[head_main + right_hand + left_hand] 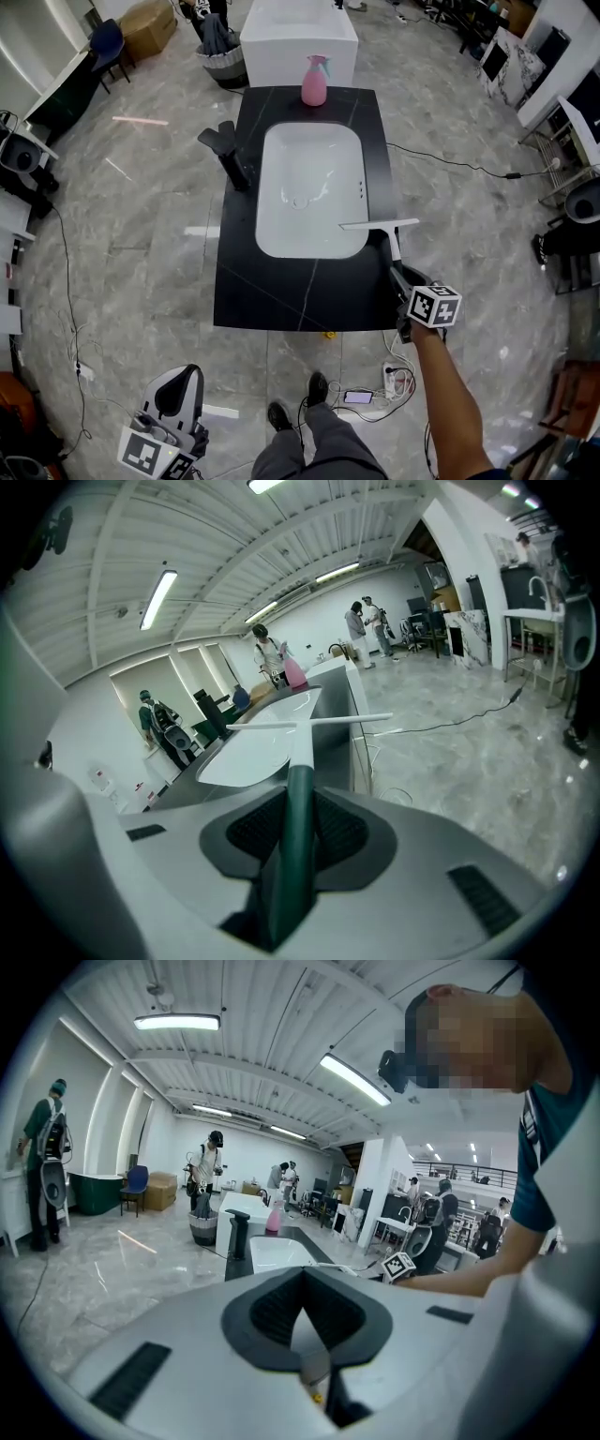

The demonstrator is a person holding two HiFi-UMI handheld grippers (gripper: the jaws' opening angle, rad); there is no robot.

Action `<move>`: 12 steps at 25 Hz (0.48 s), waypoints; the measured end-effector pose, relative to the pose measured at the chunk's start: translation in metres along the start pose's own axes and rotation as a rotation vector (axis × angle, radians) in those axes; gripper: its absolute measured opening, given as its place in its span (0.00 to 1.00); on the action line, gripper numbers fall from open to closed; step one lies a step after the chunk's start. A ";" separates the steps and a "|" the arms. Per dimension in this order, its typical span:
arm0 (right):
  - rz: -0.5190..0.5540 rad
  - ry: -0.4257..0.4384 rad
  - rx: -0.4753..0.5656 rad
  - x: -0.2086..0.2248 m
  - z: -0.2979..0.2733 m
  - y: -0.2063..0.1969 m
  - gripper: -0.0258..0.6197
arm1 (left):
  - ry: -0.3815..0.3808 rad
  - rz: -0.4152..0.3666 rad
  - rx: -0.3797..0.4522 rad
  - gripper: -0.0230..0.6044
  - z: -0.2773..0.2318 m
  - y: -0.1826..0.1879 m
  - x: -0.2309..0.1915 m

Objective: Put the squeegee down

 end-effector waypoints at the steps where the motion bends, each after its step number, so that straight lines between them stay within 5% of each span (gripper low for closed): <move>1: -0.001 0.002 -0.005 0.000 -0.001 -0.002 0.19 | 0.000 0.001 0.000 0.04 -0.001 0.000 0.000; 12: 0.026 -0.021 -0.048 0.002 -0.011 -0.012 0.19 | 0.001 0.004 0.008 0.04 0.002 0.002 -0.002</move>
Point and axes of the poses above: the fingertips, and each gripper's own axes: z backward along the fingers, x to its right, y out of its top, the point moved 3 cm from there along z, backward along the fingers, and after that the axes turned 10 degrees about z, right-handed, at the moved point
